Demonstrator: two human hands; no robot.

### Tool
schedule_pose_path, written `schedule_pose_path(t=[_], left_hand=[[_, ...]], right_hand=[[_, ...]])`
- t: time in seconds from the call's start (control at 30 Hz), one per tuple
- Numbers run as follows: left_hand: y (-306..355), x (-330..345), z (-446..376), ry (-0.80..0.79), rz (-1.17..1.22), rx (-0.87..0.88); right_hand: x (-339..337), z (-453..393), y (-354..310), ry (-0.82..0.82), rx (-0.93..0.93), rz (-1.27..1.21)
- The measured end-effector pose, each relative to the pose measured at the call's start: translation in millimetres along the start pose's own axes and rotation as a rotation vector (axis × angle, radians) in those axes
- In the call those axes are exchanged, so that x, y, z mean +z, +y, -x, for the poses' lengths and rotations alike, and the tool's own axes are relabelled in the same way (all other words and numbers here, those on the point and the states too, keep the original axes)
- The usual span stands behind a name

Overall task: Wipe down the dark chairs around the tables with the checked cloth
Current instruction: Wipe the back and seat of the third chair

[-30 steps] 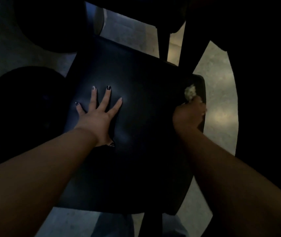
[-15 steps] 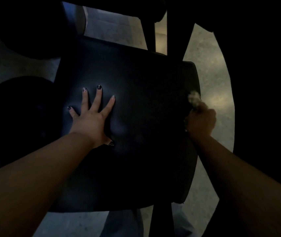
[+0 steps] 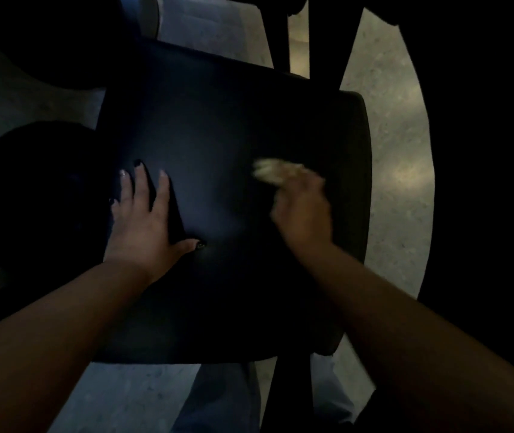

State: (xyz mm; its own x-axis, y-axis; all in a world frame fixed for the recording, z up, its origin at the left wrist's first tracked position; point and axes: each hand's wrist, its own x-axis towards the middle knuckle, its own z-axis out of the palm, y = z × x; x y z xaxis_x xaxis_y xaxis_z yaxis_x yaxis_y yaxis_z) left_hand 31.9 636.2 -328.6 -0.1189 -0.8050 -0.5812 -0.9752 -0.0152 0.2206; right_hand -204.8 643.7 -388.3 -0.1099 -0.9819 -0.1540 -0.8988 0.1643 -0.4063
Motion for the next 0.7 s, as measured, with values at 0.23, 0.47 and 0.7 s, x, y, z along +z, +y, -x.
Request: schedule_pose_path(t=[0.23, 0.47, 0.7], left_hand=[[-7.7, -12.3, -2.6, -0.206, -0.052, 0.032], [1.9, -10.2, -1.2, -0.187, -0.108, 0.005], [0.9, -11.4, -0.2, -0.201, -0.132, 0.011]], right_hand=[[-17.6, 5.7, -17.7, 0.149, 0.659, -0.211], [22.8, 57.6, -107.6, -0.151, -0.185, -0.115], [-14.7, 17.2, -31.5, -0.06, 0.343, -0.018]])
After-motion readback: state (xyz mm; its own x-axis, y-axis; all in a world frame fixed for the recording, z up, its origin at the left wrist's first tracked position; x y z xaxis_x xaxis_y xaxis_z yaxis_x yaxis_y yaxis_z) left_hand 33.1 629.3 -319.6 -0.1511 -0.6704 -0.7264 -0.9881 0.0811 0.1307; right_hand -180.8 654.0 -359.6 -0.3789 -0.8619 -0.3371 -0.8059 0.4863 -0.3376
